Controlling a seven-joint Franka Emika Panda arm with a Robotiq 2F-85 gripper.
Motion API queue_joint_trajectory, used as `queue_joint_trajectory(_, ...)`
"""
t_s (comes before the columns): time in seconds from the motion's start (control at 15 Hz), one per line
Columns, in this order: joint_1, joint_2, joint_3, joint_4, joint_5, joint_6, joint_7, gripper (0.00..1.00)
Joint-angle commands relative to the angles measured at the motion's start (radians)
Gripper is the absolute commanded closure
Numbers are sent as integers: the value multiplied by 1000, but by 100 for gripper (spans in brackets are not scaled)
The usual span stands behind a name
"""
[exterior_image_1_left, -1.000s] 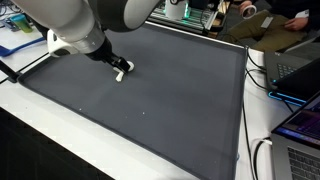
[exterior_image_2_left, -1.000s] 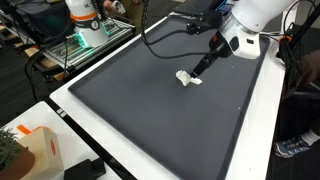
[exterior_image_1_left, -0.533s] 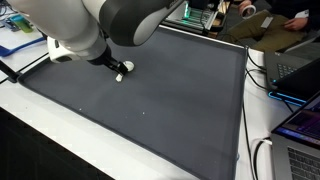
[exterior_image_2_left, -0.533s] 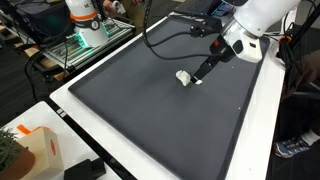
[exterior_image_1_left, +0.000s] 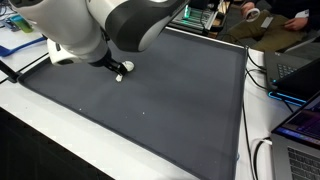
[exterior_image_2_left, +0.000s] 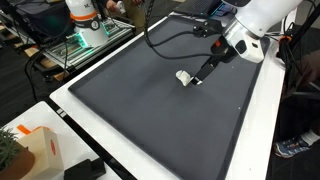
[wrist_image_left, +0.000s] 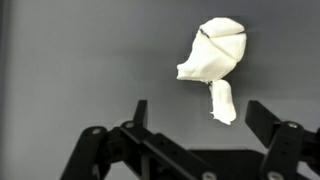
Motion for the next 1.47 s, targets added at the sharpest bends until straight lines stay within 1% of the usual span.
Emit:
queue_joint_trajectory(0.0,-10,-38,-27,50,-4,-18,-18,0)
queue_joint_trajectory(0.33,-11,-23,-24,90,1,-34,14,0)
queue_joint_trajectory(0.4,-14,-5,-2,103,-21,-31,23,0)
queue_joint_trajectory(0.73,-18,-6,-2,162,-26,-28,4,0)
queue_joint_trajectory(0.87,-18,-7,-2,174,-35,-38,-15,0)
queue_joint_trajectory(1.0,-14,3,-9,161,-38,-37,-19,0)
queue_joint_trajectory(1.07,-14,12,-15,143,-33,-27,3,0)
queue_joint_trajectory(1.13,7,23,-41,71,-11,-1,43,0)
queue_joint_trajectory(1.2,17,47,-42,15,-19,7,62,0)
queue_joint_trajectory(1.27,40,69,-61,-71,-22,8,46,0)
queue_joint_trajectory(1.4,54,123,-70,-178,-14,-20,22,0)
